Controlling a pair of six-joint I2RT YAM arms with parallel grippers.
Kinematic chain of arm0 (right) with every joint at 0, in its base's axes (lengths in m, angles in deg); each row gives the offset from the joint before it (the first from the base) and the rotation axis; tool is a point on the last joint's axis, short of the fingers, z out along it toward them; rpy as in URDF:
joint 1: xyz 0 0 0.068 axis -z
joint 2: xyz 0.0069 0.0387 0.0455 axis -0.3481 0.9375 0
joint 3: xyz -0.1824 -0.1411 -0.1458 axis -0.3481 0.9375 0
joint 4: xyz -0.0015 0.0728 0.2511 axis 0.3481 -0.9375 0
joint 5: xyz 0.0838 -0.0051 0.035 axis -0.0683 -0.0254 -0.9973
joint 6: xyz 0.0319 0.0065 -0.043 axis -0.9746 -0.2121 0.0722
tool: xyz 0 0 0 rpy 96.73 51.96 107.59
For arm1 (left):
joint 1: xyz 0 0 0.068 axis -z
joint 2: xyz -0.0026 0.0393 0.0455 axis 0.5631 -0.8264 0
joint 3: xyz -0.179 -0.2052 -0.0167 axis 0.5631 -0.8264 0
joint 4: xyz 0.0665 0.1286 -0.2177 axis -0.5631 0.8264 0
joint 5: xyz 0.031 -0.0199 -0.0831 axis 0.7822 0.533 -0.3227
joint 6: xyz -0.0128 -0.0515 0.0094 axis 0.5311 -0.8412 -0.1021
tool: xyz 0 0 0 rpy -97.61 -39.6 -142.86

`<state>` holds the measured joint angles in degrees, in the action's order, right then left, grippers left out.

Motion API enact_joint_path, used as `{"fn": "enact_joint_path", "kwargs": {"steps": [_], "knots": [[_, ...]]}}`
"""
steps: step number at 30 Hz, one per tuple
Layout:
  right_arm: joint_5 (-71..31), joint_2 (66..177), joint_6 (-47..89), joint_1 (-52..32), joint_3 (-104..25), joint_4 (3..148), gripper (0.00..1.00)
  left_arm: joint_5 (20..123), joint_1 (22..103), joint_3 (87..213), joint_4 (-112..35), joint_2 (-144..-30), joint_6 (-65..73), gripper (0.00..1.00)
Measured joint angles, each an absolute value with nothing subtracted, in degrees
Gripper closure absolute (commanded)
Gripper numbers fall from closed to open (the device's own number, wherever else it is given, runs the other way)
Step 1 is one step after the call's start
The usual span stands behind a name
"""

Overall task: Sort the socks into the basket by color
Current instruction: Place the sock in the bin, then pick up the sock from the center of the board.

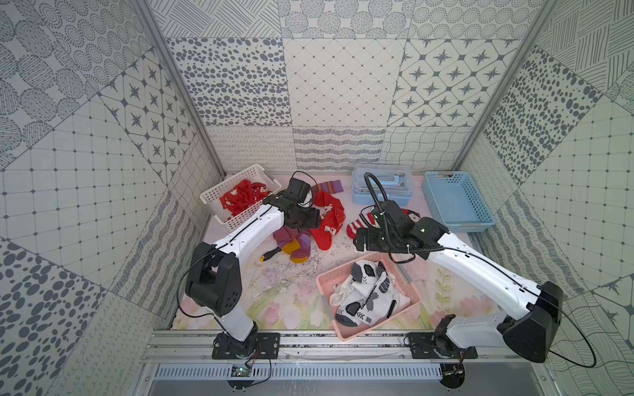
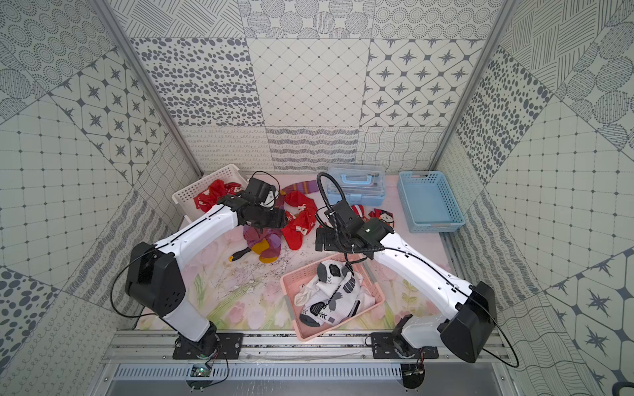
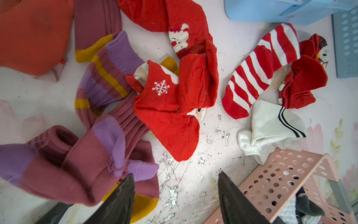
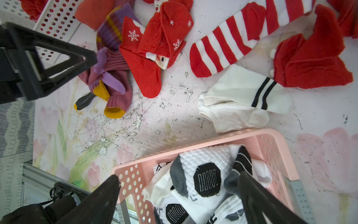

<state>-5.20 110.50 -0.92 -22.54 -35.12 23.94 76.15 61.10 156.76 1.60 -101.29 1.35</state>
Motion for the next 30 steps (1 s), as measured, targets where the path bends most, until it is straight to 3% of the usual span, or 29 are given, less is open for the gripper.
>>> {"fn": "enact_joint_path", "kwargs": {"steps": [17,21,24,30], "knots": [[-10.7,110.7,1.0,-16.9,-35.4,25.5,0.02,79.7,64.4,163.3,1.7,-119.3,-1.7,0.32],[-11.7,110.7,1.5,-15.9,-35.4,25.5,0.02,80.0,64.7,163.6,1.7,-121.3,-2.5,0.36],[-12.5,110.7,1.7,-15.5,-35.4,25.5,0.02,80.4,64.8,163.8,1.6,-122.3,-3.0,0.45],[-13.6,110.7,2.1,-14.9,-35.4,25.6,0.02,81.6,65.1,163.6,1.7,-122.5,-3.9,0.83]]}}
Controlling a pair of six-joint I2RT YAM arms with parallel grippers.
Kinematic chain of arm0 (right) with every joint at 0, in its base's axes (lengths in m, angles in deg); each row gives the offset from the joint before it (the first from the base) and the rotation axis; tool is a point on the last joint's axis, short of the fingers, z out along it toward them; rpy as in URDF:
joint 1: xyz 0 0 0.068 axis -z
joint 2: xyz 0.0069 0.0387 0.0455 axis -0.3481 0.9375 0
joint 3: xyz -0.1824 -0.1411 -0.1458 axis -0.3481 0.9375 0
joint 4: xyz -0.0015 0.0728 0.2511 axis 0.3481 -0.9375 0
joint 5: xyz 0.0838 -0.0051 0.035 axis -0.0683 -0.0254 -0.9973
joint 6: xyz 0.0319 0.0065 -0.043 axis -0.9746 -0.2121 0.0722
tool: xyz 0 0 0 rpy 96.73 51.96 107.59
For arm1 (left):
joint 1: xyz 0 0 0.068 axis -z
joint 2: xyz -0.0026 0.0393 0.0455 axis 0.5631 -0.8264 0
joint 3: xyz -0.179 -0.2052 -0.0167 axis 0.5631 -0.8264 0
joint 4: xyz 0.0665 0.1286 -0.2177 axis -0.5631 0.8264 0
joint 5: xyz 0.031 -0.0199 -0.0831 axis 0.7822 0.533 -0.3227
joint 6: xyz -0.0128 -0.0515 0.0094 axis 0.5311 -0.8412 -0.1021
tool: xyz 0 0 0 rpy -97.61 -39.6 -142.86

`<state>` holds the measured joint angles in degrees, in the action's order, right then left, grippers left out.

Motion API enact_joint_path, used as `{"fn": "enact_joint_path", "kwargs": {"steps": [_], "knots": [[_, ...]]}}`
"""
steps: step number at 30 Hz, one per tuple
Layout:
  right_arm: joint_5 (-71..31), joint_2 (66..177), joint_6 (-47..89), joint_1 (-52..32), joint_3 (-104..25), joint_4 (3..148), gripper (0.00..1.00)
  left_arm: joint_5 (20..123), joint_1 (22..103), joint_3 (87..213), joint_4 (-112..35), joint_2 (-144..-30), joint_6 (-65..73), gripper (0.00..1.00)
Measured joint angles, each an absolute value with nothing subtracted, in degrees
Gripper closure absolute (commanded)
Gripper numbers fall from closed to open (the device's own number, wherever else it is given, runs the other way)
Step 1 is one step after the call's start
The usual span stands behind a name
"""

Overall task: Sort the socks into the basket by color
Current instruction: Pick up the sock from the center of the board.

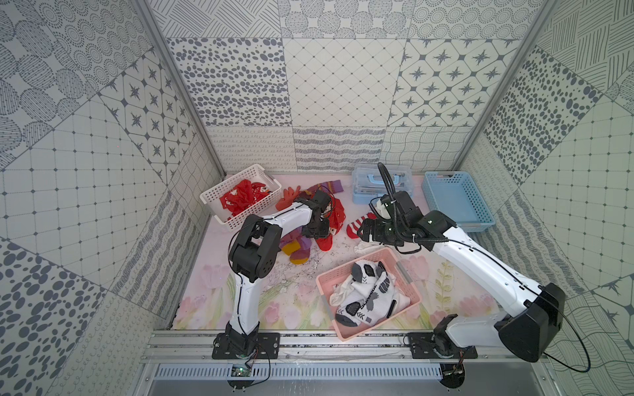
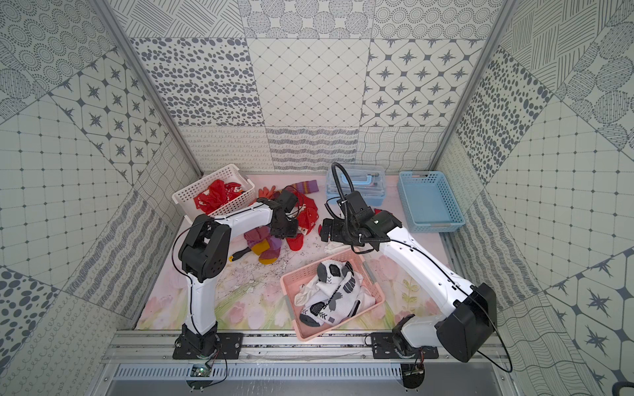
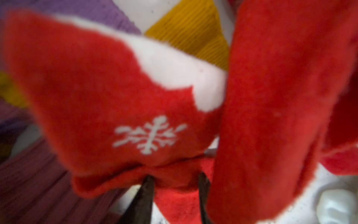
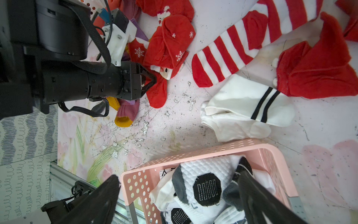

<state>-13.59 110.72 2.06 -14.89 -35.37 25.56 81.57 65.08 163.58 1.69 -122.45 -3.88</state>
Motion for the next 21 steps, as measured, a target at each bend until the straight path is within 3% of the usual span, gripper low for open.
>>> {"fn": "enact_joint_path", "kwargs": {"steps": [5,21], "knots": [[-14.2,110.7,2.1,-14.7,-35.4,25.7,0.02,81.7,65.5,162.2,1.7,-121.1,-4.4,0.99],[-15.8,111.6,2.1,-14.6,-35.4,27.3,0.02,82.3,66.2,158.7,4.7,-106.3,-3.7,1.00]]}}
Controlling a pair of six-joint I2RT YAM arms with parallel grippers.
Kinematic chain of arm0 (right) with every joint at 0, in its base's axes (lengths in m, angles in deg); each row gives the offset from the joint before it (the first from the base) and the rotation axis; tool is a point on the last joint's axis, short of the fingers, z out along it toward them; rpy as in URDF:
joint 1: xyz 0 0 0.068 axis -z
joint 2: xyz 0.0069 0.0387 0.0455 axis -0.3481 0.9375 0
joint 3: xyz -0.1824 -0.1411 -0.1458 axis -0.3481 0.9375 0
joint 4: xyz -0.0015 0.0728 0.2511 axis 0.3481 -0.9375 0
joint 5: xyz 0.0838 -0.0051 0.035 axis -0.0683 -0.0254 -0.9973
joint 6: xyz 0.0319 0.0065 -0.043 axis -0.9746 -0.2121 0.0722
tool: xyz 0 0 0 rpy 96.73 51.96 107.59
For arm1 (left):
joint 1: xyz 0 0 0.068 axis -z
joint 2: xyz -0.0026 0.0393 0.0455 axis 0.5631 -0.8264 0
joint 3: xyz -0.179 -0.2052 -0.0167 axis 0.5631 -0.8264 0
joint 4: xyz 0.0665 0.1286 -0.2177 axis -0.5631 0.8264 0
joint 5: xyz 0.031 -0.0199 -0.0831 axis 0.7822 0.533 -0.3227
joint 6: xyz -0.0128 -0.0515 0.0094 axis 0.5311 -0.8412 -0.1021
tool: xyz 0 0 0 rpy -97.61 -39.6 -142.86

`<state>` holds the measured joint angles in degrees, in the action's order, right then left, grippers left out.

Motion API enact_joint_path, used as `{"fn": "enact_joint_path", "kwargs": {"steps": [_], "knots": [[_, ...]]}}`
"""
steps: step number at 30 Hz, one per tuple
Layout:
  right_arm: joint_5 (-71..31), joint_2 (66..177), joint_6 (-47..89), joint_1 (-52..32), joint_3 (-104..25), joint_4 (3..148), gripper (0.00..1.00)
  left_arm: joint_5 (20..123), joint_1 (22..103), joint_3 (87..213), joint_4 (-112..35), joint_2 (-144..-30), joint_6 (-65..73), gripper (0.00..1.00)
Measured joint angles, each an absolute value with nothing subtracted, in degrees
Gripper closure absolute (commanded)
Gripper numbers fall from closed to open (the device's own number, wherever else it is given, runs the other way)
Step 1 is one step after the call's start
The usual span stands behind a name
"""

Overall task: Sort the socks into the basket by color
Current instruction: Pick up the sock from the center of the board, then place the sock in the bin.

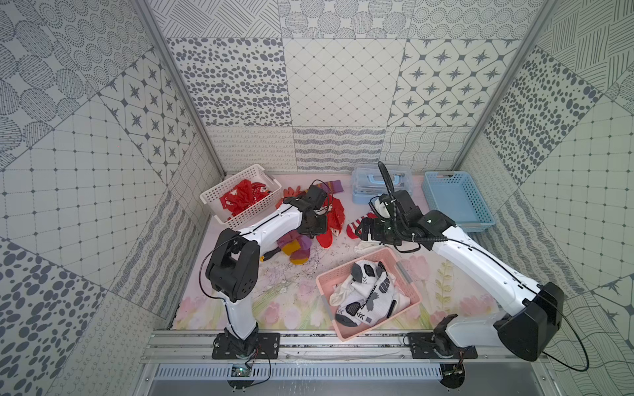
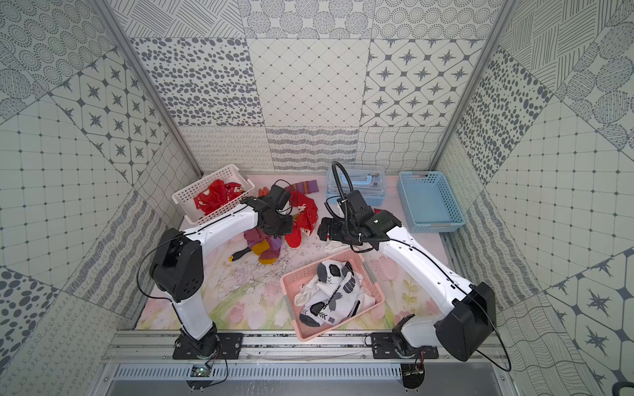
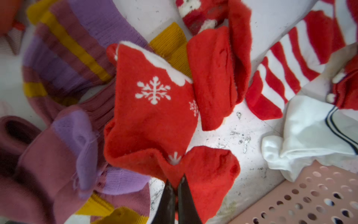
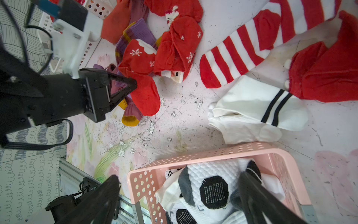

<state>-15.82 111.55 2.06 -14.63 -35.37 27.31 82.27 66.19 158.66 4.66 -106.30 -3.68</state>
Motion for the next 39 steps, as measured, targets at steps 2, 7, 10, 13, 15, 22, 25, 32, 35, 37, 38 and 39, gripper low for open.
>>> {"fn": "enact_joint_path", "kwargs": {"steps": [2,7,10,13,15,22,25,32,35,37,38,39], "knots": [[-16.2,112.3,2.1,-14.6,-35.4,27.8,0.02,82.3,66.2,158.9,5.2,-104.2,-3.2,1.00],[-17.0,114.2,2.4,-14.6,-36.3,28.4,0.02,82.6,66.1,160.8,7.2,-100.6,-2.3,1.00],[-17.3,115.0,2.9,-14.6,-37.4,28.7,0.02,82.6,65.8,162.8,8.1,-99.1,-1.5,1.00],[-17.8,115.5,3.2,-14.6,-38.4,29.3,0.02,82.4,65.0,164.9,9.1,-98.0,-1.0,1.00],[-18.1,115.8,3.2,-14.6,-39.0,29.5,0.02,82.1,64.0,166.4,9.6,-97.4,-0.8,1.00],[-19.1,118.0,4.3,-14.6,-40.4,30.1,0.02,81.2,58.5,171.5,10.7,-97.0,0.4,1.00],[-19.5,119.2,4.7,-14.6,-41.5,30.2,0.02,81.1,55.0,174.2,11.4,-97.4,1.3,1.00],[-20.6,121.4,6.1,-14.6,-43.8,30.5,0.02,80.9,44.6,180.8,12.3,-100.5,3.7,1.00],[-21.0,121.8,6.5,-14.6,-43.9,30.6,0.02,81.3,40.4,183.5,12.5,-102.6,4.8,1.00],[-21.2,122.2,6.9,-14.6,-44.0,30.7,0.02,81.7,37.8,184.7,12.4,-104.1,5.5,1.00],[-21.3,122.4,7.0,-14.6,-44.0,30.7,0.02,81.9,36.8,185.2,12.4,-104.7,5.7,1.00],[-21.5,122.6,7.2,-14.6,-44.0,30.7,0.02,81.9,35.6,185.7,12.4,-105.6,6.1,1.00]]}}
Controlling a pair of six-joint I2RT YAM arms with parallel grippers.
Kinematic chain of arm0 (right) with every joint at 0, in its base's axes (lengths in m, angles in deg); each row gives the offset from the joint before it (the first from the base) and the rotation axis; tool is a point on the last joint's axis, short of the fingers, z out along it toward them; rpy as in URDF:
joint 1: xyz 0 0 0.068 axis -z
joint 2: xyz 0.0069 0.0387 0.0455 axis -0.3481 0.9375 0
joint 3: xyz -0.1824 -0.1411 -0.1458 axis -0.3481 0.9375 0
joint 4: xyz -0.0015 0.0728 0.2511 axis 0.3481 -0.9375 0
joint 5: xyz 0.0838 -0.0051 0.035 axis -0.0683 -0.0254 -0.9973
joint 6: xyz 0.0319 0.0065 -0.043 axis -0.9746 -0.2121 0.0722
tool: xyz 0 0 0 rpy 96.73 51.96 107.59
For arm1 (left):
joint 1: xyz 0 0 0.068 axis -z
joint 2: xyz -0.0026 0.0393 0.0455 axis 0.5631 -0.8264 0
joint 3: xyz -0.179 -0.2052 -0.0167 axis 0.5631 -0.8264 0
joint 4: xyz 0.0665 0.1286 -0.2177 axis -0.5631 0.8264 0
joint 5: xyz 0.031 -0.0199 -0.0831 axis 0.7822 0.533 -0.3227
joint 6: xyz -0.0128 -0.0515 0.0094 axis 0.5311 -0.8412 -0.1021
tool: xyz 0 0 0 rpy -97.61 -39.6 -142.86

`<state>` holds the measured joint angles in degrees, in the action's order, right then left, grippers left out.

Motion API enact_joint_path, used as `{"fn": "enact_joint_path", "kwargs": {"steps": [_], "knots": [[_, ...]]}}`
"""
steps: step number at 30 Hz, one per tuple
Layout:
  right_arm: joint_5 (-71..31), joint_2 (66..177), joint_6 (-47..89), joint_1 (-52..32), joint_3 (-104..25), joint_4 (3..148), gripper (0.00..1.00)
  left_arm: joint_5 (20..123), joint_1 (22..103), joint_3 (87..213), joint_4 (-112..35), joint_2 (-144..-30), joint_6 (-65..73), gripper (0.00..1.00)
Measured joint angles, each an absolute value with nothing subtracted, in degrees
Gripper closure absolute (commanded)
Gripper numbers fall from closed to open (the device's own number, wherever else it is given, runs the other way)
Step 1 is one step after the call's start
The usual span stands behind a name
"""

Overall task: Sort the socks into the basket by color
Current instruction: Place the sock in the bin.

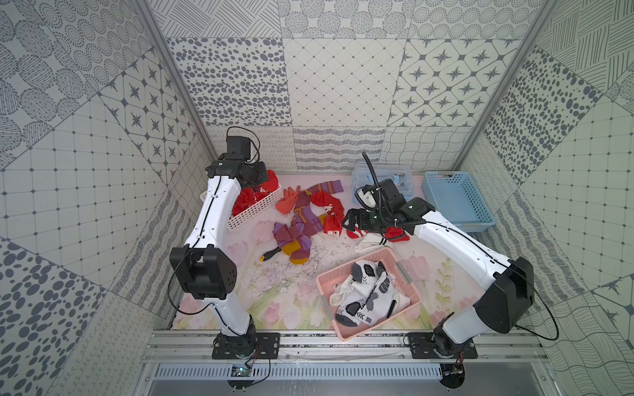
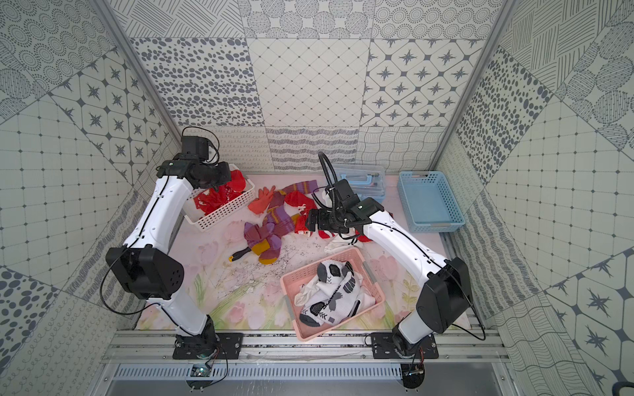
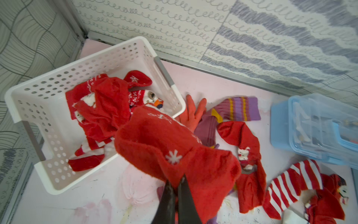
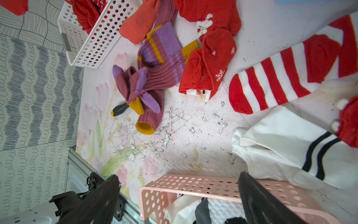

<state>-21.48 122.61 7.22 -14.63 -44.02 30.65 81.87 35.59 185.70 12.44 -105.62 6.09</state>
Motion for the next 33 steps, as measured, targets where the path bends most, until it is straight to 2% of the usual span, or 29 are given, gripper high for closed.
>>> {"fn": "enact_joint_path", "kwargs": {"steps": [10,21,31,33], "knots": [[-22.2,126.2,8.9,-14.6,-47.5,29.8,0.02,82.9,27.5,190.6,11.6,-117.2,7.5,1.00],[-22.0,131.2,10.3,-13.4,-51.7,27.3,0.02,82.6,26.3,196.0,9.9,-132.5,8.4,1.00],[-17.0,133.4,9.9,-8.9,-51.9,26.1,0.02,81.3,26.4,191.3,6.0,-135.8,8.4,1.00],[-15.6,134.4,9.3,-7.8,-51.8,25.9,0.02,81.2,26.4,190.6,5.3,-135.7,8.4,0.94]]}}
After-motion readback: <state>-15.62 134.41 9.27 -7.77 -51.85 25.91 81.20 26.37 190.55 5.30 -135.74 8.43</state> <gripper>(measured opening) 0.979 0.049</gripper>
